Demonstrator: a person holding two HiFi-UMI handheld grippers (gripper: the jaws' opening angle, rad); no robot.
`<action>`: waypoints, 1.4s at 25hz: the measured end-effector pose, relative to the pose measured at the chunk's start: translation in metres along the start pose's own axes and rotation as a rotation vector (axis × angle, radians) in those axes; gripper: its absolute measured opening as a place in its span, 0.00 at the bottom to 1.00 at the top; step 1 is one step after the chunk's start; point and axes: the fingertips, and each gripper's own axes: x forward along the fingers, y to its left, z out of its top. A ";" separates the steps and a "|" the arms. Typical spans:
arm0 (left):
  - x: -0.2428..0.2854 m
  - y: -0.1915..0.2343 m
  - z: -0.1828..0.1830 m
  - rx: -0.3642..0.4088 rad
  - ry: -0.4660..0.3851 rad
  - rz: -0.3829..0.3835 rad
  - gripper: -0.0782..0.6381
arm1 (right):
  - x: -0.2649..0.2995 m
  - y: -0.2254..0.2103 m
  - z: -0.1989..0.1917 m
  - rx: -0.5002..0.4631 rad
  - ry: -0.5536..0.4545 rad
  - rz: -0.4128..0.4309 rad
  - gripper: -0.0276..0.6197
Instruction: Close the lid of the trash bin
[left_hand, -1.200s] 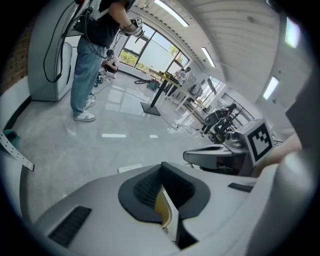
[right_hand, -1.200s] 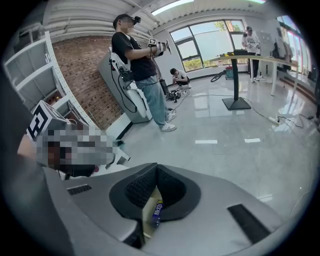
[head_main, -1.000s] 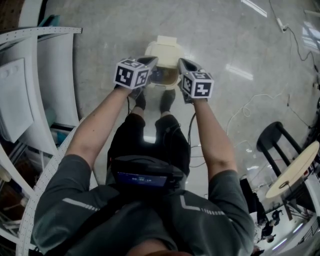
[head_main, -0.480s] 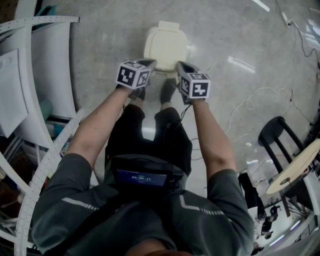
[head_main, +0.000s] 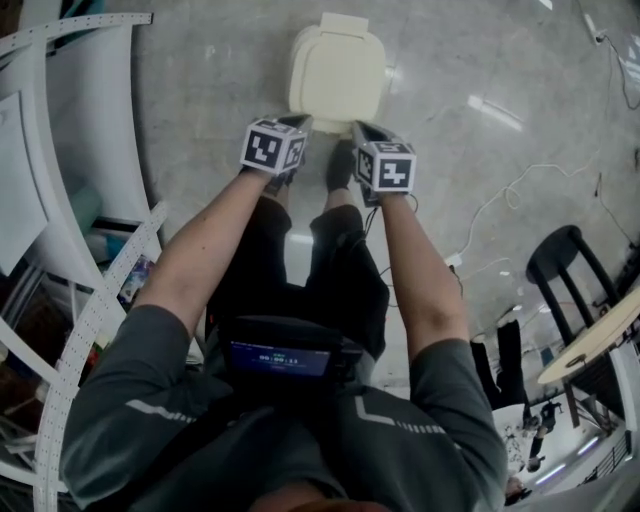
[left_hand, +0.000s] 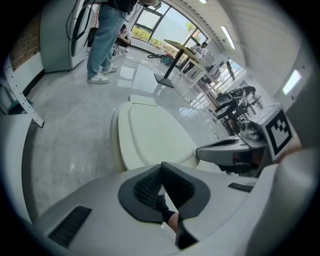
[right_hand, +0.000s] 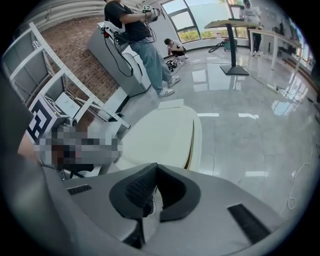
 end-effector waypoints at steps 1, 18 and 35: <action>0.003 0.002 -0.004 -0.008 0.007 0.006 0.11 | 0.004 0.001 -0.006 0.005 0.008 -0.001 0.06; 0.042 0.025 -0.031 -0.047 0.063 0.021 0.11 | 0.047 0.000 -0.039 0.019 0.109 -0.051 0.06; 0.048 0.027 -0.033 -0.064 0.111 0.036 0.11 | 0.051 -0.006 -0.040 0.074 0.082 -0.057 0.06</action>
